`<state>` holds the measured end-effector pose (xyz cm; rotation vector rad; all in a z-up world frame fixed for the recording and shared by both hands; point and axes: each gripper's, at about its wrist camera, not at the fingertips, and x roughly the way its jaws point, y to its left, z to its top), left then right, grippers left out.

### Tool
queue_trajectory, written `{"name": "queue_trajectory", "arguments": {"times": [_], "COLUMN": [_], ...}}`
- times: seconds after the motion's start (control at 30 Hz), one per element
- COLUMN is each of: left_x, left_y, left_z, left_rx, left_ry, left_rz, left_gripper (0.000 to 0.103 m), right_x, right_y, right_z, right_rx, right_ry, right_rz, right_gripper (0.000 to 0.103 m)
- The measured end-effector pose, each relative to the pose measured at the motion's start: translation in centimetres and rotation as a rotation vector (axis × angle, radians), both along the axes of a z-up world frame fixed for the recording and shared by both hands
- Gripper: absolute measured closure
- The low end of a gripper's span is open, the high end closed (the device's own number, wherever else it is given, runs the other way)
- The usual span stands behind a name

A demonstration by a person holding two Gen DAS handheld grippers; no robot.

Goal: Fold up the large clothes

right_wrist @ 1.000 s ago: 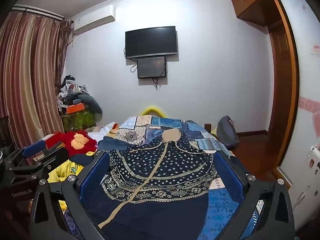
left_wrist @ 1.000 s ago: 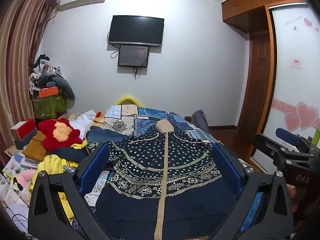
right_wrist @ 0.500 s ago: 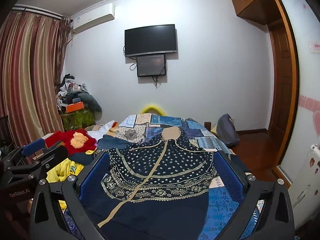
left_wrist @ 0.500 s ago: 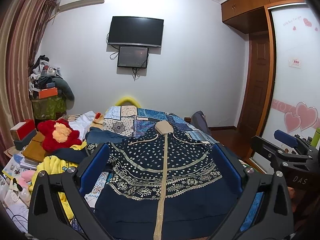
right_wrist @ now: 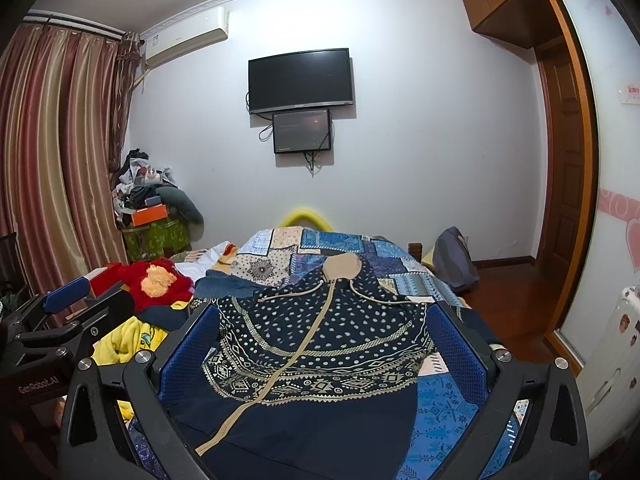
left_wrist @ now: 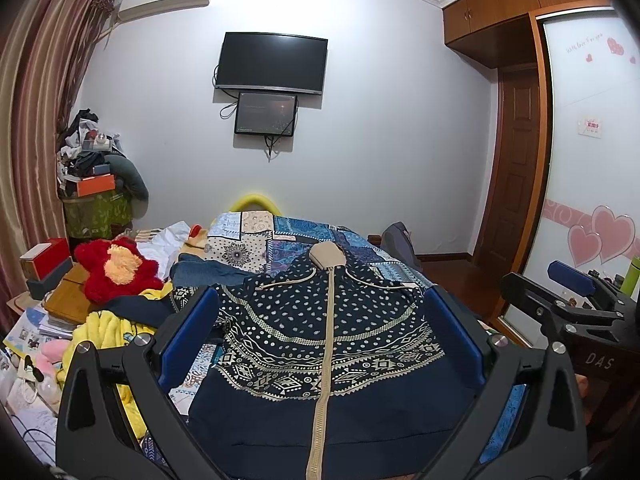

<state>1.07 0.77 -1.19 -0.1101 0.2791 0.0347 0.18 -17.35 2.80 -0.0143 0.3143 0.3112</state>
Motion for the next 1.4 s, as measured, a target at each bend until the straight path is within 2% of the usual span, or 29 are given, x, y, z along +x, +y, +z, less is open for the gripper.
{"name": "queue_trajectory", "arguments": {"times": [1.1,1.4], "left_x": [0.2,2.2], "left_y": [0.2,2.0], "left_z": [-0.1,-0.8], "left_rx": [-0.002,-0.013], "left_ry": [-0.005,0.002], "left_rz": [0.001,0.024], "left_gripper": [0.0,0.0], "right_x": [0.3,2.2], "right_y": [0.1,0.8], "right_z": [-0.2,-1.1], "right_rx": [0.006,-0.023], "right_ry": [0.008,0.04], "right_rz": [-0.001,-0.002], "right_gripper": [0.0,0.0]}}
